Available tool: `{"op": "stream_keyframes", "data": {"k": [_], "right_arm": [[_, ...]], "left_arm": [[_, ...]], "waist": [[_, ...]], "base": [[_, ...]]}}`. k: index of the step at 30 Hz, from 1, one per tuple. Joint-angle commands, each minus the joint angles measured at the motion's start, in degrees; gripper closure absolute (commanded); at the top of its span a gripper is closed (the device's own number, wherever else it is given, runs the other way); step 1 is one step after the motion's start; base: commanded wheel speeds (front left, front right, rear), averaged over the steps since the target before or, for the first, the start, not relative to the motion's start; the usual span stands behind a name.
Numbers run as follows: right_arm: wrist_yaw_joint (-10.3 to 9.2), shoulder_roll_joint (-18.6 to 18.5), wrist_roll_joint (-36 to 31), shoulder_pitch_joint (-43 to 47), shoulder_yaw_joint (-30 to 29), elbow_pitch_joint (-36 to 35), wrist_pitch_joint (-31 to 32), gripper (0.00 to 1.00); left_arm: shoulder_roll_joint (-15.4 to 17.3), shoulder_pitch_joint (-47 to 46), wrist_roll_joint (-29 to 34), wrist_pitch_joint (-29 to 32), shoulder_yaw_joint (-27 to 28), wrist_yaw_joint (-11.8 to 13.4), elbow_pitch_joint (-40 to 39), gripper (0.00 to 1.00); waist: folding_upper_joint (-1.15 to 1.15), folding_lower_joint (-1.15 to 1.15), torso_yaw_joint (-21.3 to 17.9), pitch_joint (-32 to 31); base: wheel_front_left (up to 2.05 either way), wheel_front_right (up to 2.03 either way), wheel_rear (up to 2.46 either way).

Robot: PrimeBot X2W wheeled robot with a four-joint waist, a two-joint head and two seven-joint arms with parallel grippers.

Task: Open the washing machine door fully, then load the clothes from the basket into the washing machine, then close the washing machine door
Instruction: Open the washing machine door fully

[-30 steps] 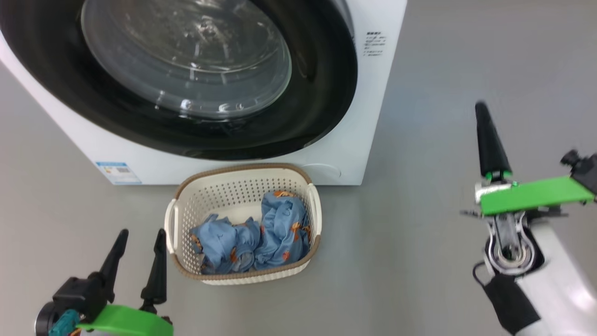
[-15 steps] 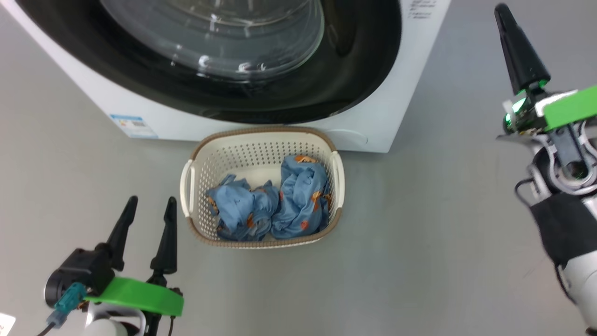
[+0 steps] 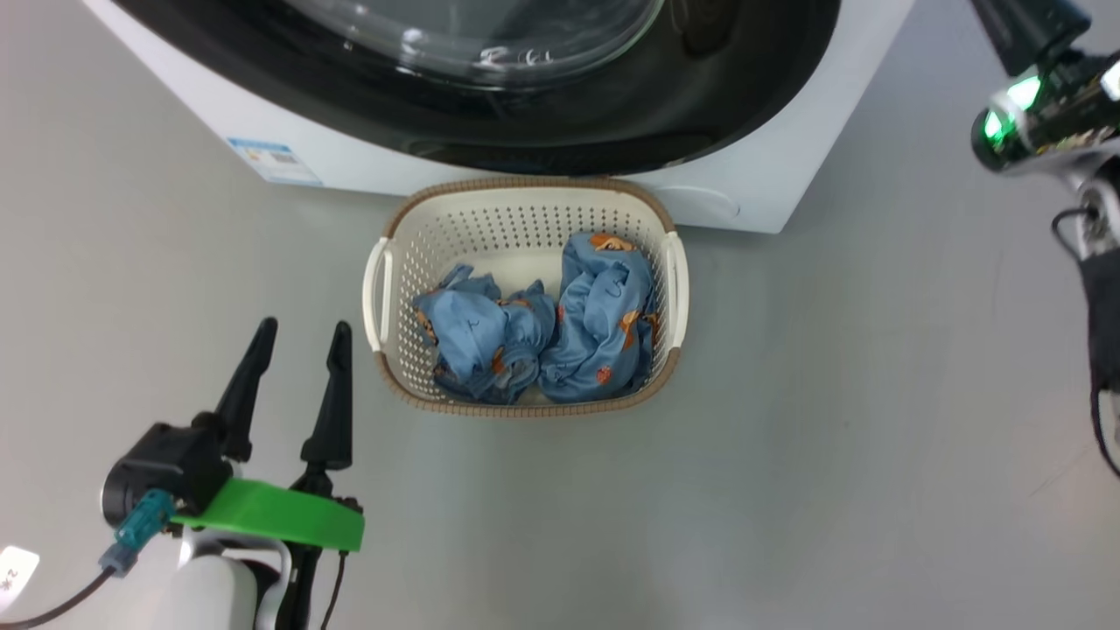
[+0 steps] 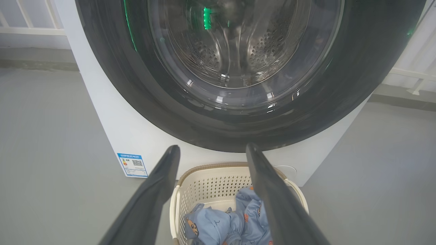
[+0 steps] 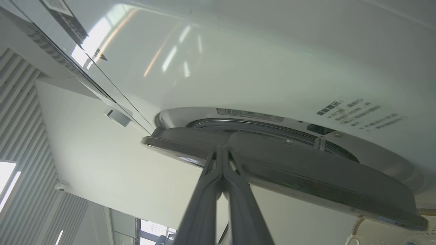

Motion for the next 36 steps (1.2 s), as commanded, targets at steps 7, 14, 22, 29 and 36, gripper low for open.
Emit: {"op": "stream_keyframes", "data": {"k": [7,14,22,29,36], "right_arm": [[0.09,1.18,-0.91,-6.43,-0.96,3.28,6.34,1.00],[0.09,1.79,-2.78,-10.25,-1.21,6.18,8.82,1.00],[0.09,2.80,-4.75,-12.68,-1.49,7.33,10.02,1.00],[0.09,3.51,-6.36,-13.03,-1.44,7.05,11.00,1.00],[0.09,4.65,-7.11,-10.92,-1.05,5.99,12.79,1.00]], "left_arm": [[0.66,-3.31,-0.92,-0.36,0.84,-0.09,-2.08,0.00],[0.27,-4.56,-1.30,-0.36,0.21,-0.09,-2.41,0.00],[-0.01,-5.35,-1.54,-0.36,-0.26,-0.09,-2.68,0.00],[-0.16,-5.75,-1.76,-0.36,-0.52,-0.09,-2.48,0.00],[-0.24,-5.28,-1.48,-0.36,-0.31,-0.09,-1.95,0.00]], "waist": [[0.00,0.00,1.88,3.77],[0.00,0.00,2.81,5.64],[0.00,0.00,3.48,6.88],[0.00,0.00,3.66,7.11],[0.00,0.00,2.96,5.46]], "base": [[0.00,0.00,0.00],[0.00,0.00,0.00],[0.00,0.00,0.00],[0.00,0.00,0.00],[0.00,0.00,0.00]]}}
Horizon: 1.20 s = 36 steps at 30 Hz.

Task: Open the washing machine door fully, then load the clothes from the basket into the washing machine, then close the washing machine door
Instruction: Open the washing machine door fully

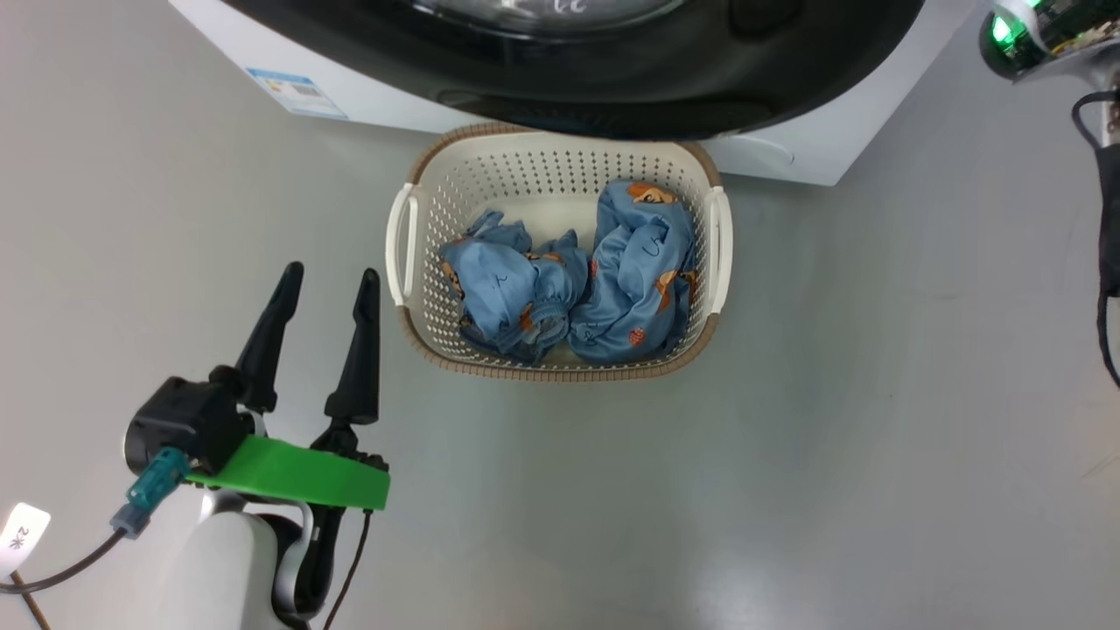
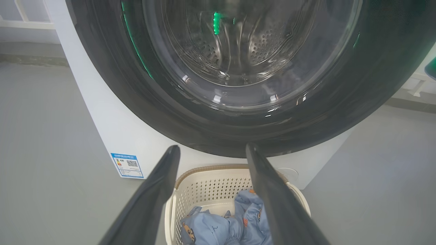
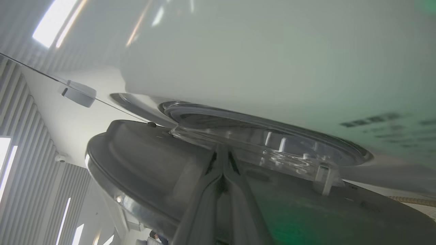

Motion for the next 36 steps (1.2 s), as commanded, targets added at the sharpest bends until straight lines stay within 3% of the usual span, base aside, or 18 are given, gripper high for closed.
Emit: {"op": "stream_keyframes", "data": {"k": [1,36], "right_arm": [[0.09,1.91,-0.90,1.97,0.75,-2.34,1.19,1.00],[0.09,6.97,-3.98,19.49,5.41,-8.88,8.51,1.00]], "left_arm": [[1.21,-0.22,-0.21,-0.35,2.02,-0.09,-0.98,0.00],[2.71,5.75,0.94,-0.35,3.91,-0.09,0.08,0.00]], "waist": [[0.00,0.00,-0.47,-0.96],[0.00,0.00,-3.43,-11.09]], "base": [[0.00,0.00,0.00],[0.00,0.00,0.00]]}}
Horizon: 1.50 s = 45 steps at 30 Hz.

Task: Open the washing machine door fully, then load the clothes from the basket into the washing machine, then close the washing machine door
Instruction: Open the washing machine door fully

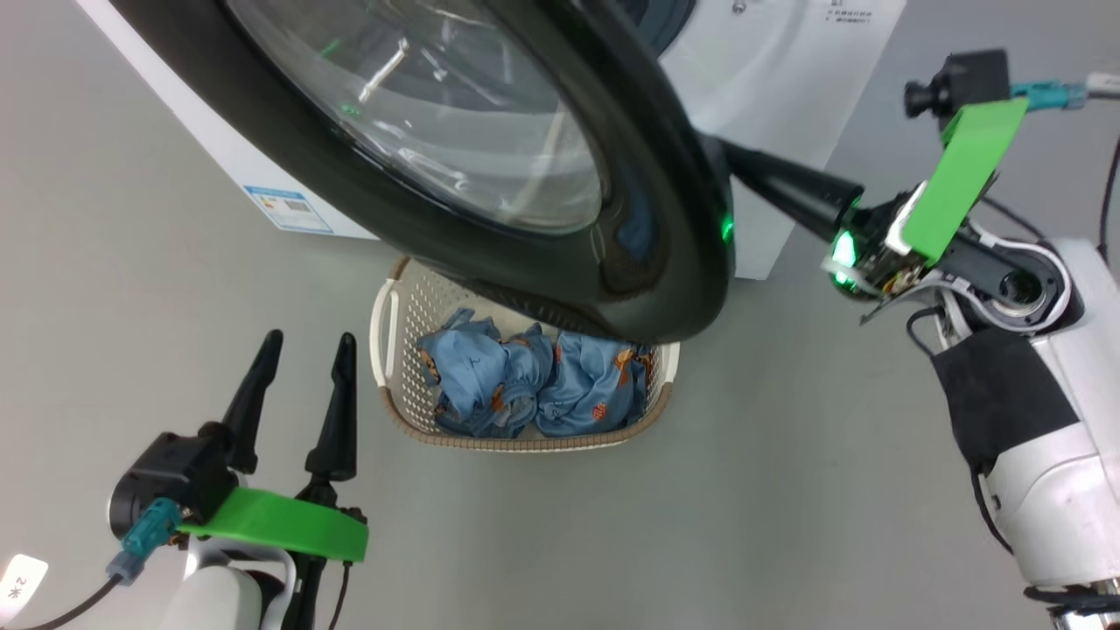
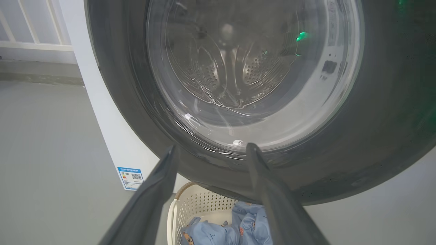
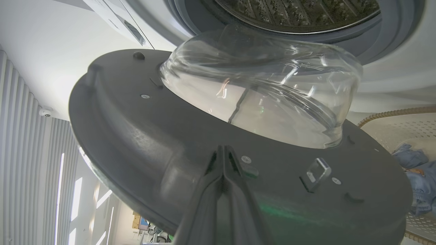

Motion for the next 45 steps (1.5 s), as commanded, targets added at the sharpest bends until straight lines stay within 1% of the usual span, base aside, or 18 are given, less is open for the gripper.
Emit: {"op": "stream_keyframes", "data": {"k": [1,18,33,45], "right_arm": [[0.09,1.15,-0.61,1.31,1.22,-1.95,0.87,1.00],[0.09,3.12,-1.05,7.68,4.98,-6.71,4.83,1.00],[0.09,6.00,-1.52,12.34,9.97,-11.45,7.78,1.00],[0.09,6.84,-1.66,13.99,11.06,-12.34,7.76,1.00]], "left_arm": [[1.56,0.44,0.21,-0.35,2.14,-0.09,-1.15,0.00],[1.35,2.92,0.46,-0.35,2.96,-0.09,-1.27,0.00],[1.11,4.16,0.59,-0.35,3.10,-0.09,-1.20,0.00],[0.96,4.80,0.55,-0.35,2.99,-0.09,-1.07,0.00]], "waist": [[0.00,0.00,0.10,-0.57],[0.00,0.00,1.02,-3.76],[0.00,0.00,1.92,-5.48],[0.00,0.00,2.15,-6.55]], "base": [[0.00,0.00,0.00],[0.00,0.00,0.00],[0.00,0.00,0.00],[0.00,0.00,0.00]]}}
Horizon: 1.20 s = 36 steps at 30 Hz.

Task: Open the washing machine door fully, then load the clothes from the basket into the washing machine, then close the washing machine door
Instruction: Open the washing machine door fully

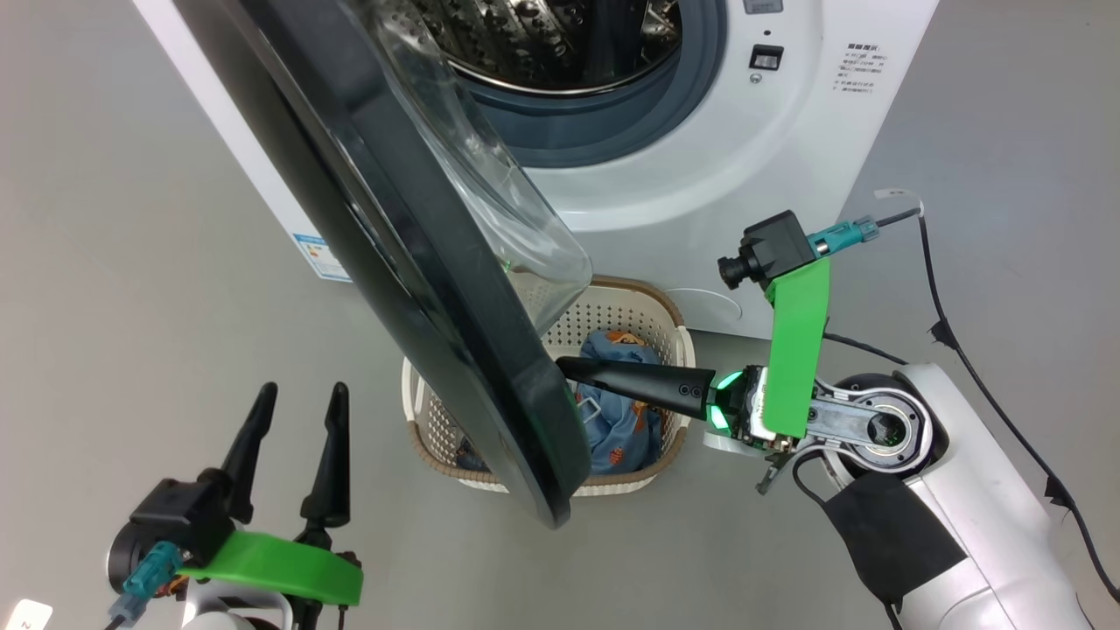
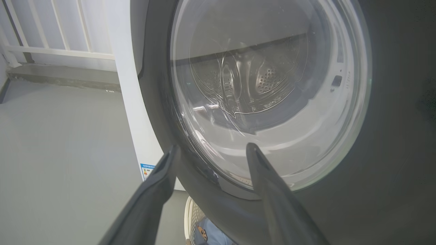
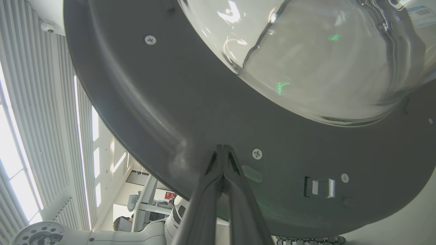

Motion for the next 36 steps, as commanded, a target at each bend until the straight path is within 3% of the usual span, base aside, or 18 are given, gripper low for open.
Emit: {"op": "stream_keyframes", "data": {"k": [1,9,10,11,13,14,15,24,36], "right_arm": [[0.09,1.65,-0.11,1.19,1.02,-1.91,0.04,1.00],[0.09,1.39,-0.80,2.10,-0.38,-1.95,-2.35,1.00],[0.09,1.15,-0.94,2.35,-0.66,-2.18,-2.75,0.89],[0.09,0.90,-1.02,2.68,-0.90,-2.38,-3.08,0.64],[0.09,0.31,-1.15,3.52,-1.38,-2.80,-3.70,0.48],[0.09,0.00,-1.26,3.97,-1.63,-3.05,-4.08,0.15],[0.09,-0.29,-1.34,4.42,-1.80,-3.29,-4.37,0.00],[0.09,-3.04,-2.81,7.67,-2.79,-5.66,-7.68,0.00],[0.09,-9.14,-6.19,13.27,-2.25,-6.61,-16.75,0.00]], "left_arm": [[1.02,0.11,0.44,-0.35,1.89,-0.09,-1.13,0.00],[1.07,0.53,0.09,-0.35,1.89,-0.09,-0.95,0.00],[1.14,0.59,0.00,-0.35,1.84,-0.09,-0.89,0.00],[1.22,0.67,-0.08,-0.35,1.84,-0.09,-0.83,0.00],[1.36,0.94,-0.16,-0.35,2.04,-0.09,-0.75,0.00],[1.42,1.10,-0.19,-0.35,2.13,-0.09,-0.72,0.00],[1.49,1.25,-0.22,-0.35,2.25,-0.09,-0.69,0.00],[2.49,2.22,-0.56,-0.35,2.79,-0.09,-0.60,0.00],[3.26,3.56,-0.87,-0.35,3.49,-0.09,-0.58,0.00]], "waist": [[0.00,0.00,-0.09,-0.12],[0.00,0.00,-0.97,-0.85],[0.00,0.00,-1.10,-0.97],[0.00,0.00,-1.26,-1.12],[0.00,0.00,-1.67,-1.55],[0.00,0.00,-1.87,-1.70],[0.00,0.00,-2.16,-1.94],[0.00,0.00,-4.63,-3.24],[0.00,0.00,-7.40,-4.71]], "base": [[0.00,0.00,0.00],[0.00,0.00,0.00],[0.00,0.00,0.00],[0.00,0.00,0.00],[0.00,0.00,0.00],[0.00,0.00,0.00],[0.00,0.00,0.00],[0.00,0.00,0.00],[0.00,0.00,0.00]]}}
